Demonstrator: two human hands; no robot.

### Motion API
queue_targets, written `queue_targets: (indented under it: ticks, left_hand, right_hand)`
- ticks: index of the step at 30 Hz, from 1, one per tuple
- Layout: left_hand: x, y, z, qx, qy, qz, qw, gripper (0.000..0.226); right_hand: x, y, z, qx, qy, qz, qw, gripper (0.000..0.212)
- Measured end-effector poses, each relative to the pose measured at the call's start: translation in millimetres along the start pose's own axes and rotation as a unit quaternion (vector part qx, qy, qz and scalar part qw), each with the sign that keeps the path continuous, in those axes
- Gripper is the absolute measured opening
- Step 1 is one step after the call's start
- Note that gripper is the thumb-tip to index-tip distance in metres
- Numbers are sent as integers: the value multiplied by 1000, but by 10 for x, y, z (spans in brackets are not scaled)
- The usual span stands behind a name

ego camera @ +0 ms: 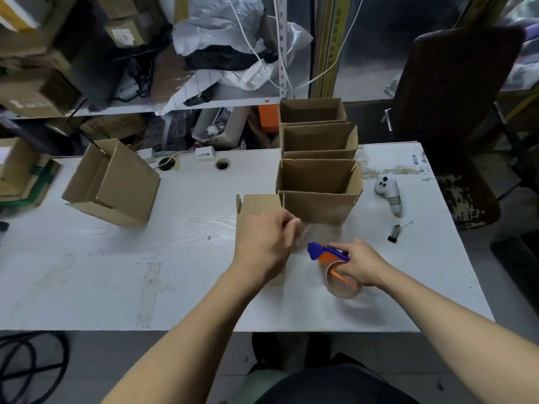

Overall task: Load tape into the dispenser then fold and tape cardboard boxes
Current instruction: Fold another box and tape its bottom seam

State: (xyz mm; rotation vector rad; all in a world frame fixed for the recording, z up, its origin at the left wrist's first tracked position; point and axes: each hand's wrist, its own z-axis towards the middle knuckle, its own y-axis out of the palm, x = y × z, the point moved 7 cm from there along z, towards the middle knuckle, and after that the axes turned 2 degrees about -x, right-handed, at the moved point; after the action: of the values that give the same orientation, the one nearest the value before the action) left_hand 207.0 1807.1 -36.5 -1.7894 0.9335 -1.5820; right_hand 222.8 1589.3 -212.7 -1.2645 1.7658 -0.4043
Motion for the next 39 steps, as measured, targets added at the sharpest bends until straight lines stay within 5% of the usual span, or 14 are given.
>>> queue_targets:
  ticks: [7, 9, 10, 13, 18, 23, 29, 33, 39]
  left_hand:
    - [-123, -38, -26, -48, -51, -144, 987, 27]
    - [-147, -30, -29, -61, -49, -178, 981, 26]
    - [-172, -25, -30, -66, -52, -197, 977, 24]
    - [-261, -34, -39, -66, -62, -248, 965, 22]
    - [-563, -1, -100, -28, -115, -248, 962, 23]
    - [-789, 219, -250, 41, -152, -166, 974, 20]
    - [-753, 437, -309, 170, 14, 130, 977, 26]
    - [-845, 539, -280, 193, 46, 172, 965, 31]
    - [-878, 566, -219, 199, 71, 212, 954, 24]
  right_hand:
    - [35, 243, 127, -1, 43, -42, 998, 70]
    - [-379, -49, -14, 59, -64, 173, 981, 63]
    - [-614, -184, -126, 54, -128, 301, 943, 55]
    - [-1181, -305, -400, -80, -206, 511, 830, 45]
    - [-1210, -44, -314, -155, -89, 545, 819, 27]
    - [-926, 249, -292, -77, 14, 622, 779, 8]
    - [-915, 285, -329, 48, 3, 550, 834, 15]
    - [-955, 303, -309, 120, -3, 448, 886, 19]
    - [-994, 576, -195, 156, 10, 389, 908, 19]
